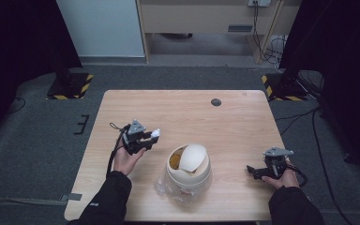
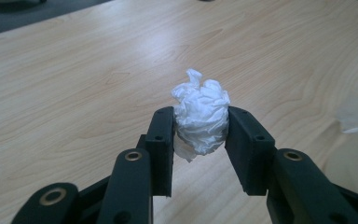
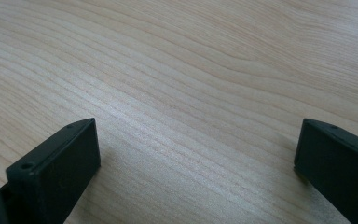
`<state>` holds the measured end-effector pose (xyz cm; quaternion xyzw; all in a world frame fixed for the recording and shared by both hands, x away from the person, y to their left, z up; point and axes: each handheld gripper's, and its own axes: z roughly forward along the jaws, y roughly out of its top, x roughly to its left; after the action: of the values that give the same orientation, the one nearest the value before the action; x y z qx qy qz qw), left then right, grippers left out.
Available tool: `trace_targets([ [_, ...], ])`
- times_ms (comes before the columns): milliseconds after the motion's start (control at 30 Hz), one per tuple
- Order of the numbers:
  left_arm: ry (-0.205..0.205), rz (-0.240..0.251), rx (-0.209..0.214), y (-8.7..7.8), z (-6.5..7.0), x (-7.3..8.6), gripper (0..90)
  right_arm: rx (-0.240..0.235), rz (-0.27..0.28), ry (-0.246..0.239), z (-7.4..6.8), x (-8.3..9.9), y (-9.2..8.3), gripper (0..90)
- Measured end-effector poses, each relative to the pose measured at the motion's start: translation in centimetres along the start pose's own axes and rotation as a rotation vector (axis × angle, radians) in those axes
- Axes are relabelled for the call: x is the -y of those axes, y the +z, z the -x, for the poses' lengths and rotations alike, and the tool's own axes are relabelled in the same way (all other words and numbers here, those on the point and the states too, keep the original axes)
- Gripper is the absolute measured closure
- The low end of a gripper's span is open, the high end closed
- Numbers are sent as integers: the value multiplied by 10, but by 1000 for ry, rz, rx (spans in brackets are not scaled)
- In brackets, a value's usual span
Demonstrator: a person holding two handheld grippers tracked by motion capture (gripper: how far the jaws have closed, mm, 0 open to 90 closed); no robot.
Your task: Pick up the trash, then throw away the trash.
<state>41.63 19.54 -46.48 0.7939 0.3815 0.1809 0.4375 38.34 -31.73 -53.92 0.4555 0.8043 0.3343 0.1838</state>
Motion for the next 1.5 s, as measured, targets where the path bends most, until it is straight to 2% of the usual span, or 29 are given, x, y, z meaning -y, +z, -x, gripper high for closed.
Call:
trace_targets([
  [67, 7, 20, -3, -12, 3, 2, 624, 0, 0, 0, 0, 0, 0, 5],
  [200, -20, 77, -1, -33, 5, 7, 623, 0, 0, 0, 0, 0, 0, 6],
  [367, -24, 110, 8, -53, 8, 9, 619, -2, 2, 0, 0, 0, 0, 7],
  [533, -45, 166, 18, -69, 13, 9, 617, -1, 1, 1, 0, 0, 0, 7],
  [767, -49, 194, 29, -74, 17, 7, 613, -1, 1, 0, 0, 0, 0, 7],
  [933, -20, 233, 61, -79, 25, -2, 615, -2, 1, 0, 0, 0, 0, 7],
  [1033, -3, 240, 77, -81, 30, -6, 614, -2, 1, 0, 0, 0, 0, 7],
  [1167, -7, 252, 101, -81, 34, -8, 612, -2, 1, 0, 0, 0, 0, 7],
  [1500, 13, 259, 142, -78, 40, -9, 612, -3, 1, 1, 0, 0, 0, 7],
])
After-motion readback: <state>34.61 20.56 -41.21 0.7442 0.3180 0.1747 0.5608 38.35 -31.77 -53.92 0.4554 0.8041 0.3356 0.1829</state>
